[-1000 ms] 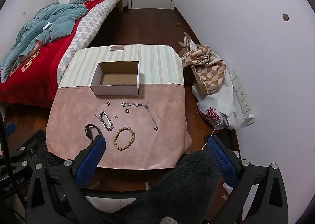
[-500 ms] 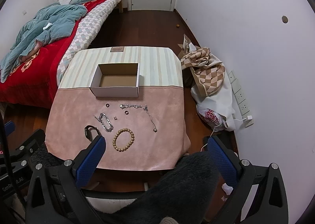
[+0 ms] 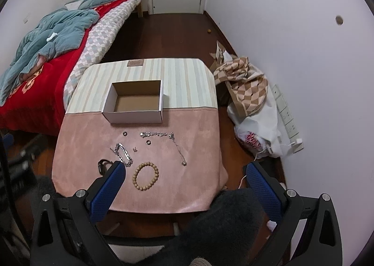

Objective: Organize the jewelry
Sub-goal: 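Grasp the black watch band with the left tool while the right tool grasps the wooden bead bracelet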

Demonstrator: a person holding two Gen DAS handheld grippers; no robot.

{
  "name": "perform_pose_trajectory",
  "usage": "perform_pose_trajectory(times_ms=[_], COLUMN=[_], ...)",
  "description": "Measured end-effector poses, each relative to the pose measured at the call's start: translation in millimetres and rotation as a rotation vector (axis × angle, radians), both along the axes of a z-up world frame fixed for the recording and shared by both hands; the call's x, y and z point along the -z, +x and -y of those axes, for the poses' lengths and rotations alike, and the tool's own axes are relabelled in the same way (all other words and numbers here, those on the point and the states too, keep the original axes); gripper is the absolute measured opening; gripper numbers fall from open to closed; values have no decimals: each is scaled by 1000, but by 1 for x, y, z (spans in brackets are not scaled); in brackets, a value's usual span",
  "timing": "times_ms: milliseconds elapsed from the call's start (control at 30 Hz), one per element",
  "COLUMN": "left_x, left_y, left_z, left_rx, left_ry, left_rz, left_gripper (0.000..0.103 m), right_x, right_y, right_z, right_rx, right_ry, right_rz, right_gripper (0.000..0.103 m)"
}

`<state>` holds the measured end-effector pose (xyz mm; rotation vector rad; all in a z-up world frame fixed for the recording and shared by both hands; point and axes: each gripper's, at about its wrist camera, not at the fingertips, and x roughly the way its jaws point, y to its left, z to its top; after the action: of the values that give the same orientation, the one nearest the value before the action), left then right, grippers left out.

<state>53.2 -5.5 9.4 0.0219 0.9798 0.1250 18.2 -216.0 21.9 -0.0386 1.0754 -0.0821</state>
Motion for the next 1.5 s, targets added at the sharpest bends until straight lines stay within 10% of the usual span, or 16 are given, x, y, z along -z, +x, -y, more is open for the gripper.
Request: perform_pose_trajectory(times_ms=[367, 700, 900, 1033, 1267, 1500], left_x=[131, 224, 239, 245, 262, 247], left_y=[39, 34, 37, 37, 34, 26], left_z=[-35, -45, -37, -27, -14, -1], left_rx=[-91, -80, -40, -9, 35, 89], left_ry=[161, 88, 4, -26, -81, -42], left_rz=[-208, -428, -464, -480, -488, -427], left_gripper=[103, 103, 101, 98, 15, 9], right_x=[158, 281, 291, 288, 278, 262], right_y=[69, 77, 68, 62, 56, 58], right_z=[0, -26, -44, -31, -17, -4], right_rx=[42, 24, -29, 7, 13, 40], right_ry=[107, 164, 68, 93, 96, 261], right_rz=[-224, -363, -317, -335, -333, -300], right_gripper=[102, 60, 9, 9, 9, 9])
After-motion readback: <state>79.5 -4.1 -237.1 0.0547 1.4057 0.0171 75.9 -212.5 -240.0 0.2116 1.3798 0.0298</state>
